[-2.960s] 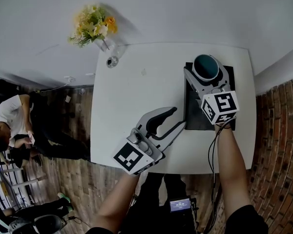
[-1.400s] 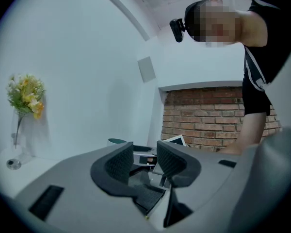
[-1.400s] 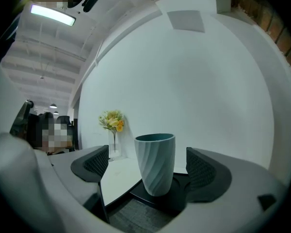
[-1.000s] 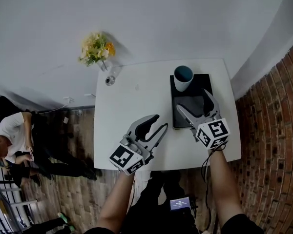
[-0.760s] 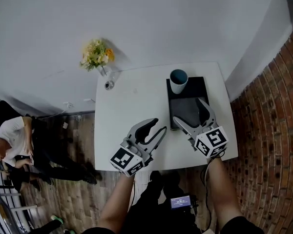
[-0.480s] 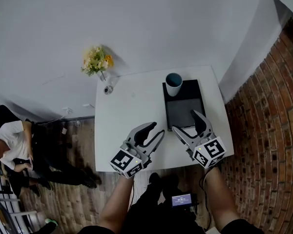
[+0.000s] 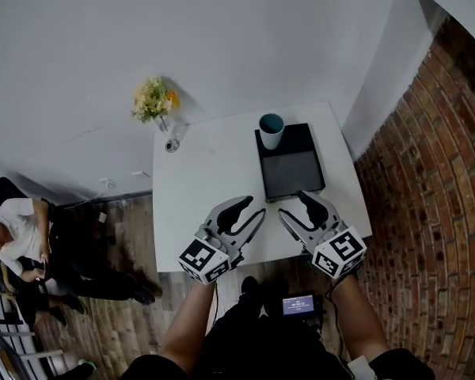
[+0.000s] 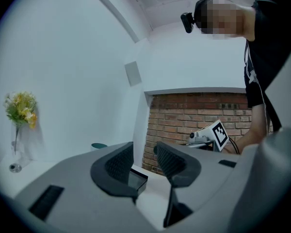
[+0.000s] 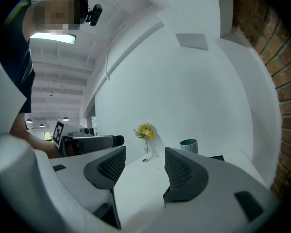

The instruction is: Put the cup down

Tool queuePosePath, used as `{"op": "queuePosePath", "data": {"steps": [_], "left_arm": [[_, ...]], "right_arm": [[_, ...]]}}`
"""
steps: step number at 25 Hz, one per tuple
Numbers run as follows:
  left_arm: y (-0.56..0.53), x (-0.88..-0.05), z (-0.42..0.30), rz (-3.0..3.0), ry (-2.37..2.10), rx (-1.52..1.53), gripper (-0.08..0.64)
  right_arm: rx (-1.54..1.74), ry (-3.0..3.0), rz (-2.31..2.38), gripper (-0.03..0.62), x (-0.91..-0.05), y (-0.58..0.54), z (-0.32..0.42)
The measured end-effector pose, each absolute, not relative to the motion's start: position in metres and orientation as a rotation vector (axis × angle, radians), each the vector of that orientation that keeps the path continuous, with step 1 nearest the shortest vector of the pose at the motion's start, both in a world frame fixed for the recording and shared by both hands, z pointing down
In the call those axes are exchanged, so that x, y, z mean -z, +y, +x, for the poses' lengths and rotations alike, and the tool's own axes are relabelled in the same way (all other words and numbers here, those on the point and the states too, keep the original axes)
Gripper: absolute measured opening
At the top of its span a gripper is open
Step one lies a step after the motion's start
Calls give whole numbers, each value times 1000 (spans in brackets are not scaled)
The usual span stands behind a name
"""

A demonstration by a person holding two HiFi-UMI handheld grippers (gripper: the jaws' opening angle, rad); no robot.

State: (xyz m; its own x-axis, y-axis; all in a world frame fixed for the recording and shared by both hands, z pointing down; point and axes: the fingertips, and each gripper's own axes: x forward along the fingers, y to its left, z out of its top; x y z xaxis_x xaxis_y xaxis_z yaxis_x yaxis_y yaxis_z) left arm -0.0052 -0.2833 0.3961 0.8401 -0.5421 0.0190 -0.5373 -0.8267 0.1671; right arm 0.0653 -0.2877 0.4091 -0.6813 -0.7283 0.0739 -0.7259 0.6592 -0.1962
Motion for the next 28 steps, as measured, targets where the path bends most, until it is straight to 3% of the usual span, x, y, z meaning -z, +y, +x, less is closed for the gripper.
{"op": "queuePosePath", "data": {"steps": [5,19,28], "left_arm": [[-275,-389,-2,2875,-813,37,156],[-235,-386,19,2893,-713,28,156],[-225,-392,8,2874,-771,10,137]], "right_arm": [[314,2853,-1274,240,-396,-274,68],[347,2807,-1367,75,-394,-236,80],[305,2806,-1406,34,-392,-231,84]]}}
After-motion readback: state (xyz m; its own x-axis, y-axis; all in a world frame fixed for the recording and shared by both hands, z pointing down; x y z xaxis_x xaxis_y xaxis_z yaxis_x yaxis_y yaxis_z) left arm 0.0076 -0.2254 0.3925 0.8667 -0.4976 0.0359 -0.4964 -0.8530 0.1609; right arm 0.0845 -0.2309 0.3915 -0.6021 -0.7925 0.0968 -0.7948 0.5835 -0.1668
